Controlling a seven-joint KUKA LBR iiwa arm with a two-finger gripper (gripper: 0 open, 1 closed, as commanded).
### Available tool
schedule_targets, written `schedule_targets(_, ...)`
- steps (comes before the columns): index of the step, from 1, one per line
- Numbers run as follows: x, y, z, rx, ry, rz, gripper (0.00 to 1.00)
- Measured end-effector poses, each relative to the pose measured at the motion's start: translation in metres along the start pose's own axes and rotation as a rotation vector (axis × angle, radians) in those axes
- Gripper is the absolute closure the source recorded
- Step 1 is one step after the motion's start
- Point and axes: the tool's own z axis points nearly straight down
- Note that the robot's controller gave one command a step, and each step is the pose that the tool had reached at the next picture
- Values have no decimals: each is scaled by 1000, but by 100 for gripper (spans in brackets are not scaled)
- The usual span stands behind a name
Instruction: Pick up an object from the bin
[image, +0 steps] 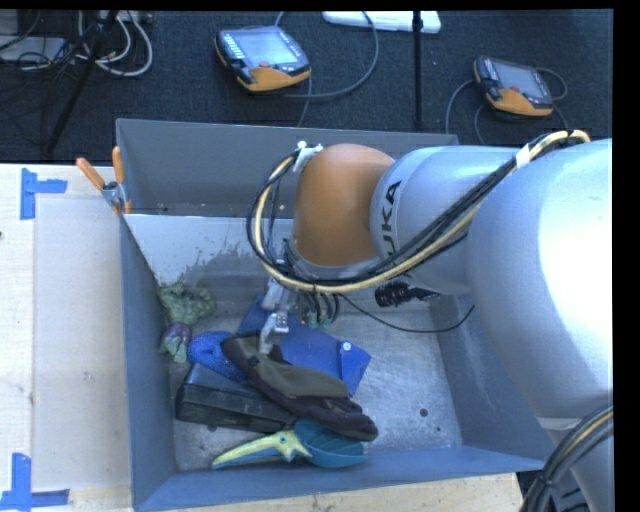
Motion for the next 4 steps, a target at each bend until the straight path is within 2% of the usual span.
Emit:
schedule_targets(1, -1, -1, -1, -5, -21, 2, 100)
schedule_targets(4, -1, -1, -1, -5, -21, 3, 100)
